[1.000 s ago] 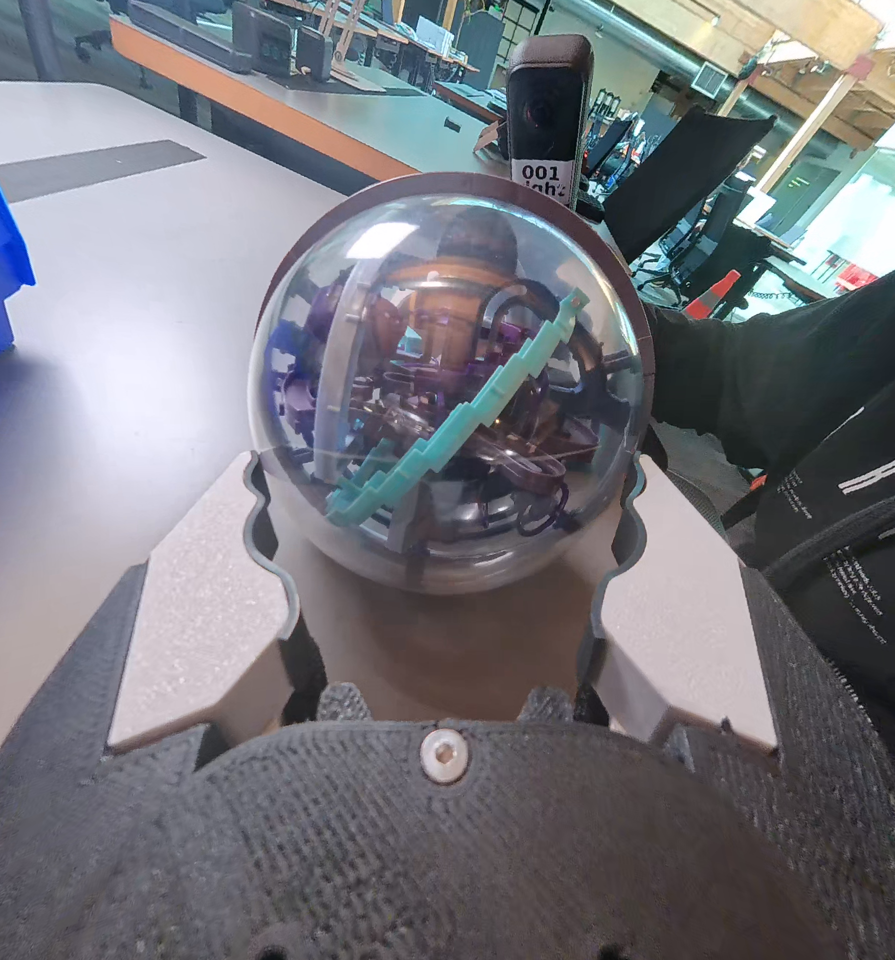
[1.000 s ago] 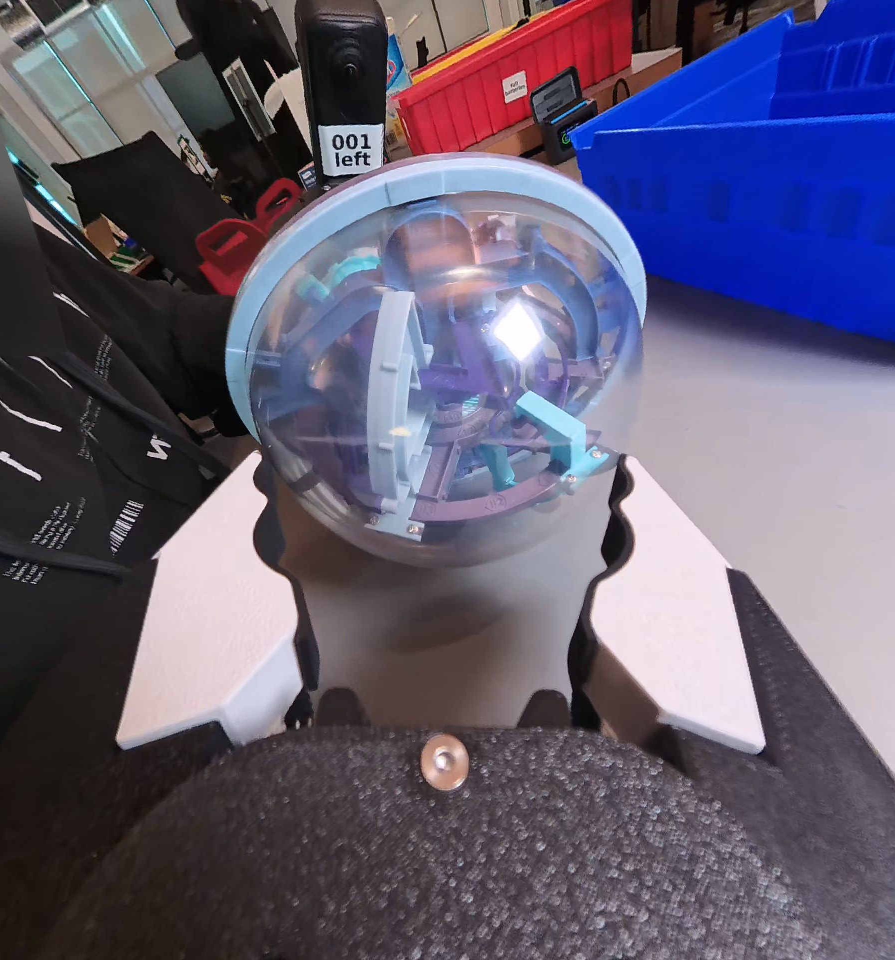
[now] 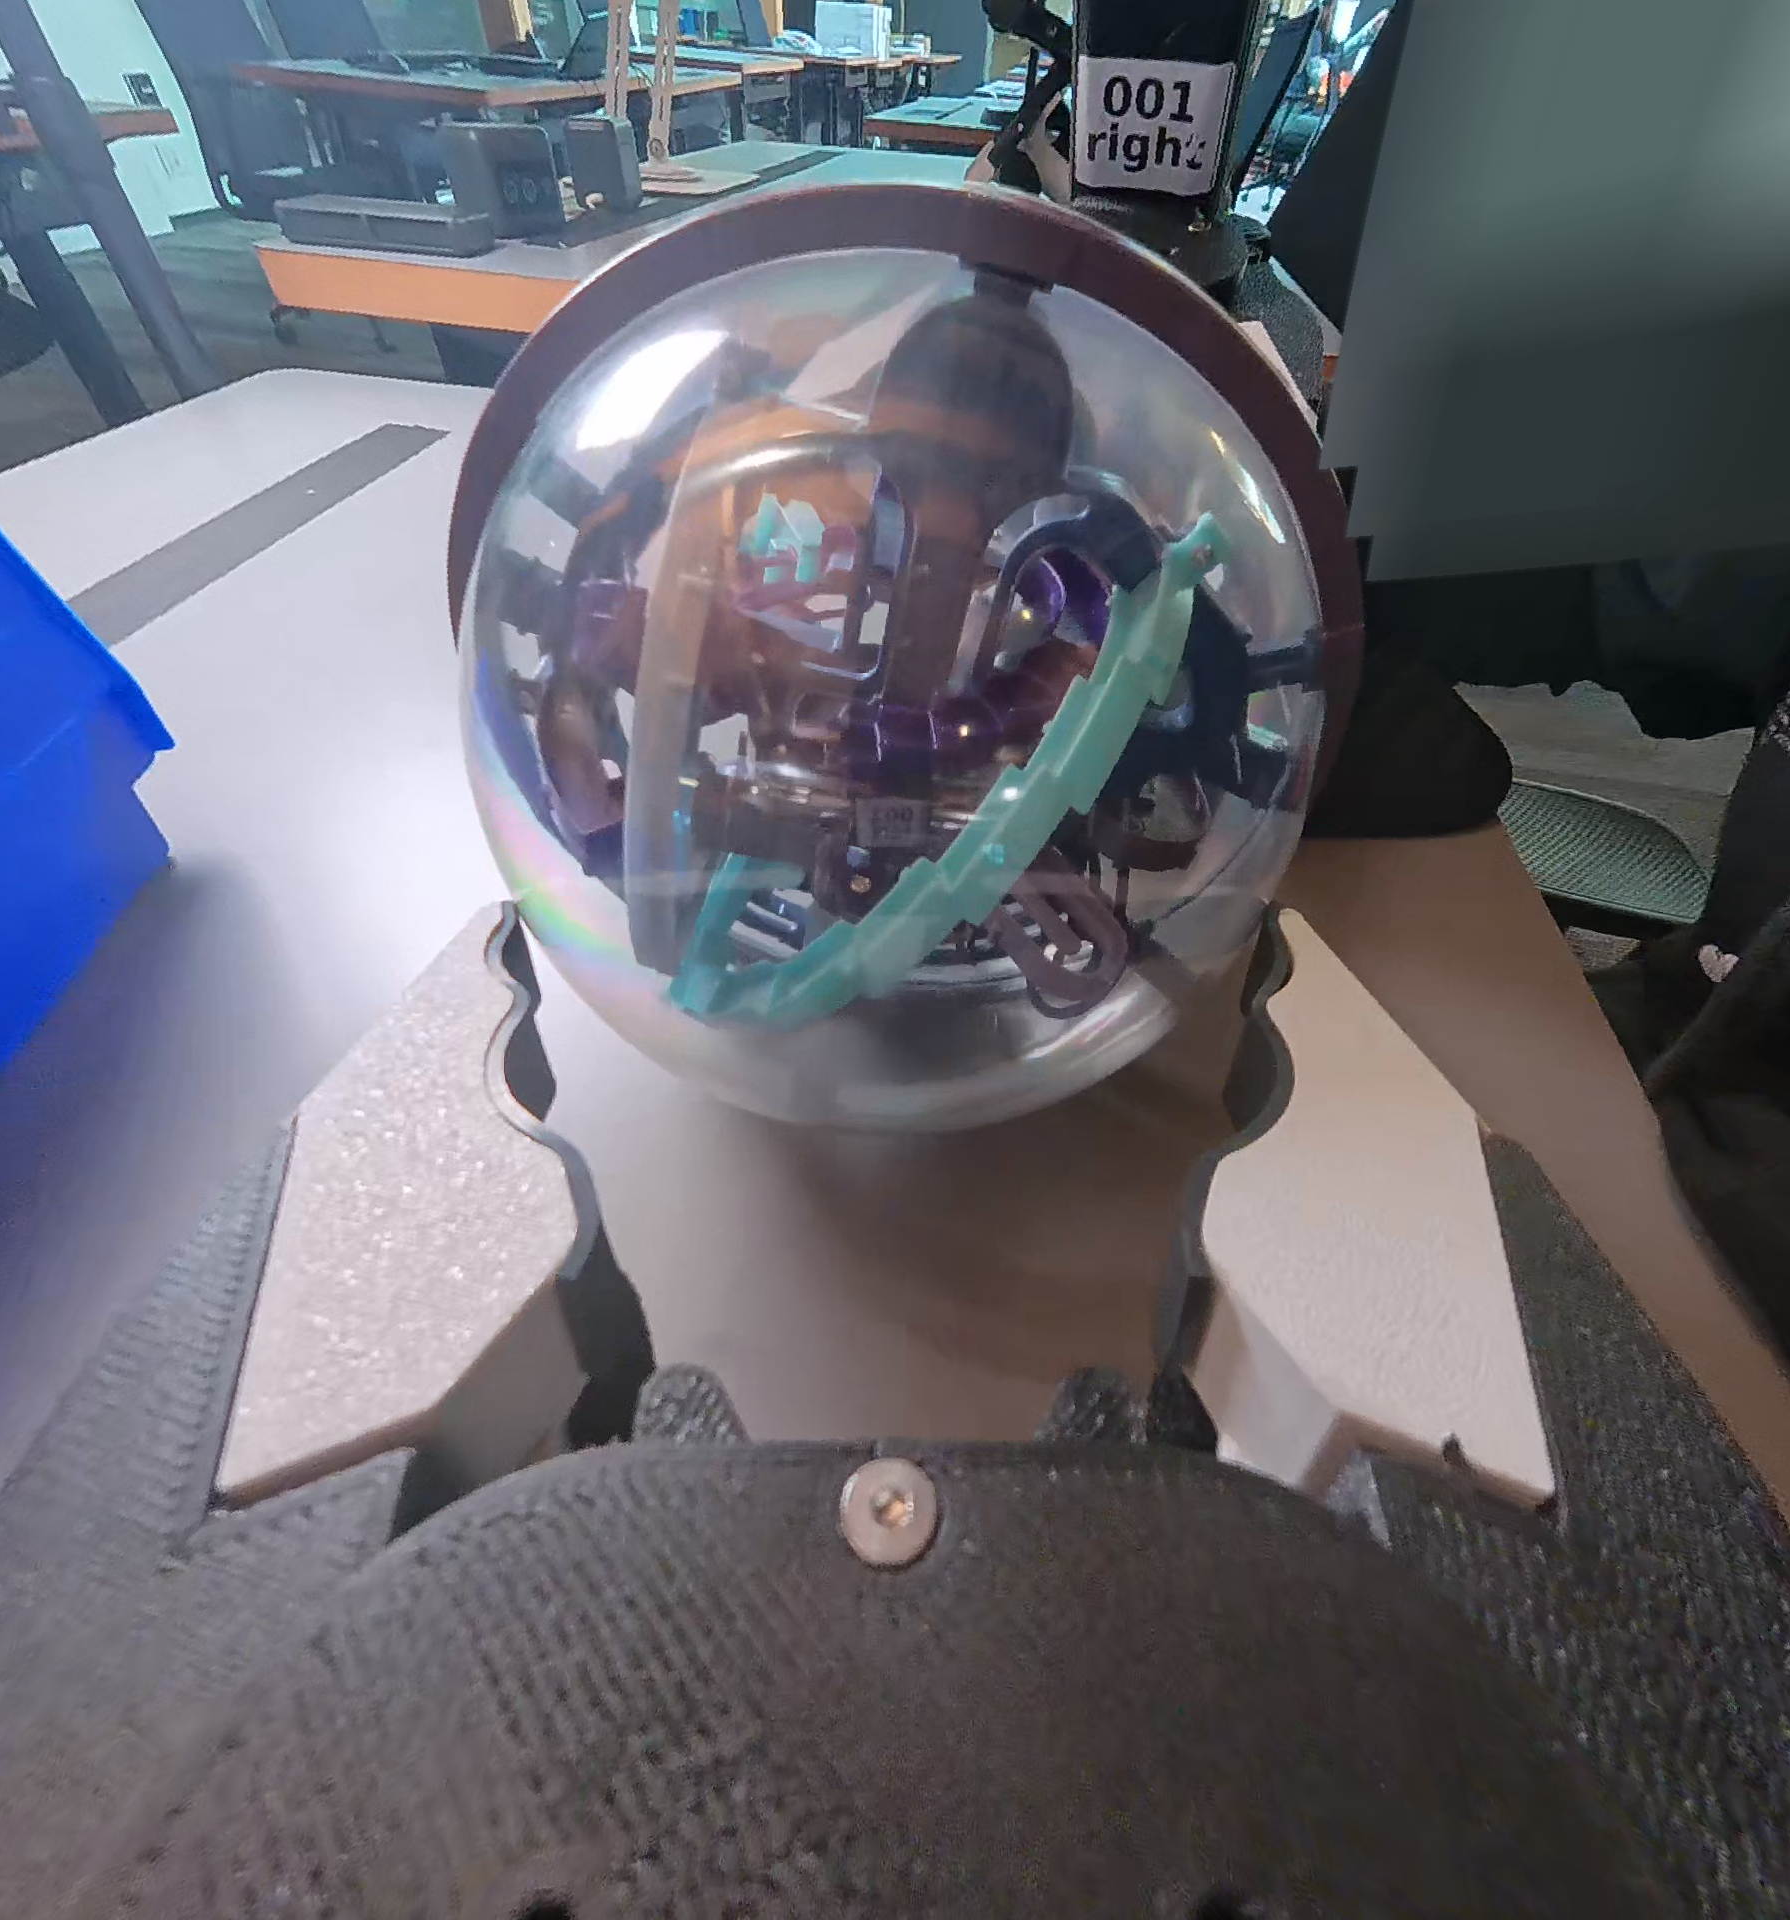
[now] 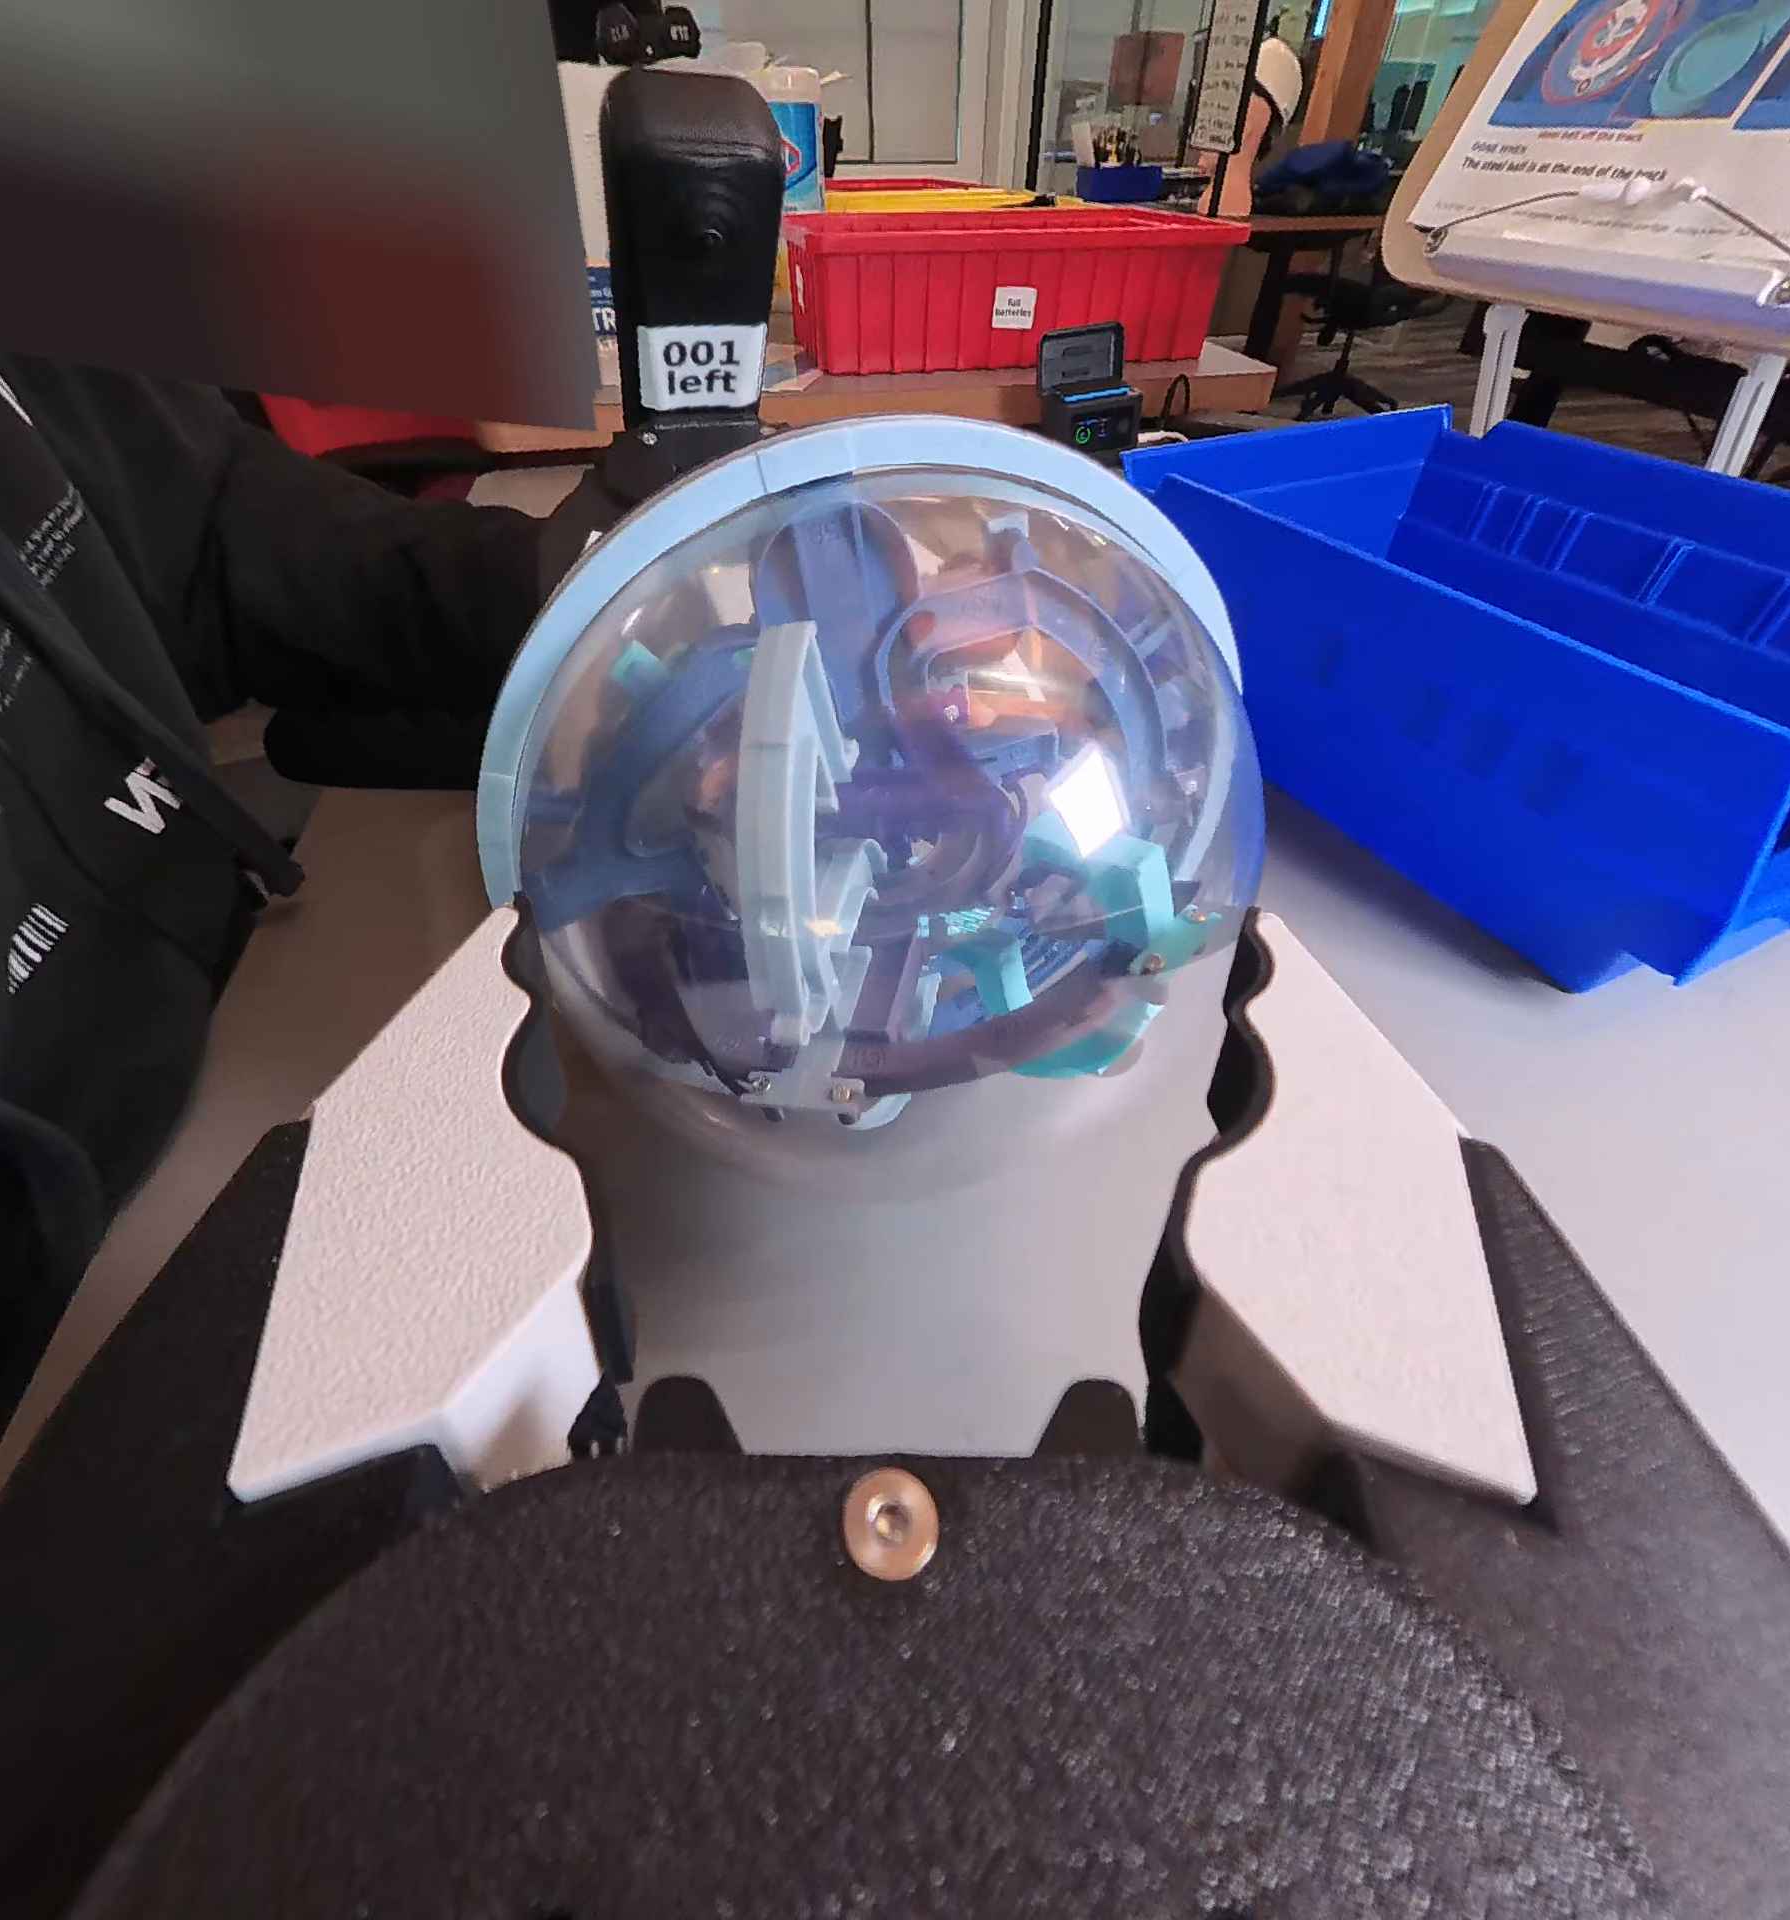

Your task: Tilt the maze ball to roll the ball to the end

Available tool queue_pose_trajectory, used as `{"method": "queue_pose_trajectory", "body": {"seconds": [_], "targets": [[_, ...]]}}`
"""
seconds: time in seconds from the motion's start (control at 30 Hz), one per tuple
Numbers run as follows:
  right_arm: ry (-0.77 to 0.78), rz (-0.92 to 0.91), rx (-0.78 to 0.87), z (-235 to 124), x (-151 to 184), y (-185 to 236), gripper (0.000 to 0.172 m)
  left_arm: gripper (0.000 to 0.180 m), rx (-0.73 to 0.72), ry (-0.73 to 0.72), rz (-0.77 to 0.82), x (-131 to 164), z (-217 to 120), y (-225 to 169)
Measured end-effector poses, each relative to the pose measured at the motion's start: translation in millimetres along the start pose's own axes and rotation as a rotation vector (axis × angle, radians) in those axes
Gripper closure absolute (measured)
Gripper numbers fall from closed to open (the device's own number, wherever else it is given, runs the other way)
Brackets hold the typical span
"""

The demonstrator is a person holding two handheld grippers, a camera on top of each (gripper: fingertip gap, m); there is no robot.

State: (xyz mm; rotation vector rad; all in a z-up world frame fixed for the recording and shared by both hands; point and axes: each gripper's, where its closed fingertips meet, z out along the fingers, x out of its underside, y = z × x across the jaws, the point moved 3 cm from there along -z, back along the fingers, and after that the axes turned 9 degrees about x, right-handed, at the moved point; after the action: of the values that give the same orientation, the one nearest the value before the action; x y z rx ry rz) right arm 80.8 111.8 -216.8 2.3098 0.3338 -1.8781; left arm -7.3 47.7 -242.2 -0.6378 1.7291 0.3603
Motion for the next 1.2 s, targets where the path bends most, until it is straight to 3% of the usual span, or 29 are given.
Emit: {"method": "queue_pose_trajectory", "body": {"seconds": [0.7,1.2], "targets": [[0.088,0.218,-0.047,11,-10,-14,0.045,0.048,0.092,-0.016,-0.288,7,-2,8],[0.095,0.289,-0.051,15,-12,-18,0.045,0.049,0.123,-0.032,-0.363,8,-3,10]]}}
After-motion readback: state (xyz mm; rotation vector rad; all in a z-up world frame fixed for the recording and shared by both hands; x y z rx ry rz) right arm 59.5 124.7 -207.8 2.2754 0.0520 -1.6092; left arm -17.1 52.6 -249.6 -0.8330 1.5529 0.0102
